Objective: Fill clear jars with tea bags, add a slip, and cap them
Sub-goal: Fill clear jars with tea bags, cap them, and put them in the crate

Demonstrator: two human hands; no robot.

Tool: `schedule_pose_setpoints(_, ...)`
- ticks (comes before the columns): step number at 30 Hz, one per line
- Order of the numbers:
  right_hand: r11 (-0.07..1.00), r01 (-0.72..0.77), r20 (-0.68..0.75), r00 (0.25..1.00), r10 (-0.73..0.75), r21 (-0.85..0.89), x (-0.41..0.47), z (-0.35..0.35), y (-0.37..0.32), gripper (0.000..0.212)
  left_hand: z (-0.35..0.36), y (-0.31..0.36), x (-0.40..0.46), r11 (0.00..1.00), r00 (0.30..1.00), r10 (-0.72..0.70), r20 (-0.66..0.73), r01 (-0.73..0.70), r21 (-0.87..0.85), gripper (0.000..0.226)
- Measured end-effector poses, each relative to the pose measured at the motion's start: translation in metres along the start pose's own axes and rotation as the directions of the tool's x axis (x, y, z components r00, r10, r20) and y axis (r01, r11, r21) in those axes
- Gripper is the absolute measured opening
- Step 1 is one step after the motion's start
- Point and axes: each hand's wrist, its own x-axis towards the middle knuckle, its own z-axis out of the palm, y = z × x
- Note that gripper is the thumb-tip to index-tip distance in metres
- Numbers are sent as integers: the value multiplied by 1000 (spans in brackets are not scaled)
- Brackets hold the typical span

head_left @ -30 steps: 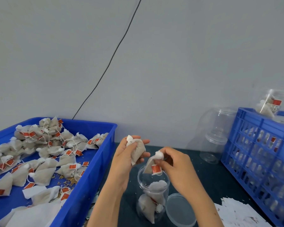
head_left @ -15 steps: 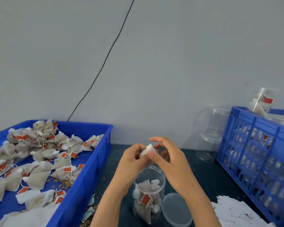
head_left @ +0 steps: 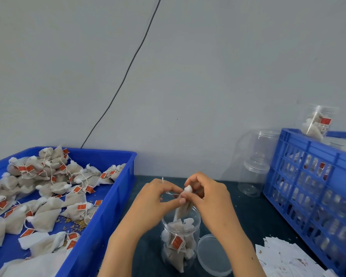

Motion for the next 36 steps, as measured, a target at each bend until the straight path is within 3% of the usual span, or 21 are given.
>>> schedule_pose_setpoints(4, 992, 40, 130, 991, -24, -122, -1, 1, 1, 17, -1, 1, 0, 982, 999, -5, 43, -4, 187, 12)
schedule_pose_setpoints(7, 986, 60, 226, 974, -24, -153, -1, 3, 1, 14, 2, 2, 1, 926, 999, -11, 53, -10, 377, 19)
schedule_pose_setpoints(10, 988, 41, 302, 953, 6, -151, -1, 2, 3, 5, 2, 3, 2, 889, 996, -9, 92, -34, 457, 17)
schedule_pose_setpoints(14, 971, 92, 369, 929, -4, -220, -1, 2, 3, 7, 0, 5, 0, 878, 988, -31, 153, -46, 476, 17)
schedule_pose_setpoints(18, 935, 159, 318, 947, -53, -316, 0, 1, -1, 12, -3, 8, -2, 903, 996, 23, 91, -59, 425, 20)
schedule_pose_setpoints(23, 912, 158, 373, 928, -6, -378, -2, -2, -8, 44, -9, 5, -4, 971, 1000, 30, -3, -28, 238, 25)
schedule_pose_setpoints(26, 893, 188, 492, 870, 43, -410, -4, 3, -19, 42, -13, -2, -5, 986, 998, -1, -63, 12, 163, 30)
schedule_pose_setpoints(30, 832, 200, 677, 690, 256, -518, 5, 16, -37, 26, -18, -7, -6, 991, 992, -63, -109, 76, 115, 33)
schedule_pose_setpoints(32, 795, 208, 714, 605, 353, -570, 15, 26, -40, 21, -21, -8, -7, 990, 988, -83, -133, 97, 100, 35)
schedule_pose_setpoints(36, 741, 259, 726, 547, 416, -619, 28, 38, -41, 21, -20, -13, -12, 980, 965, -151, -217, 175, 99, 35)
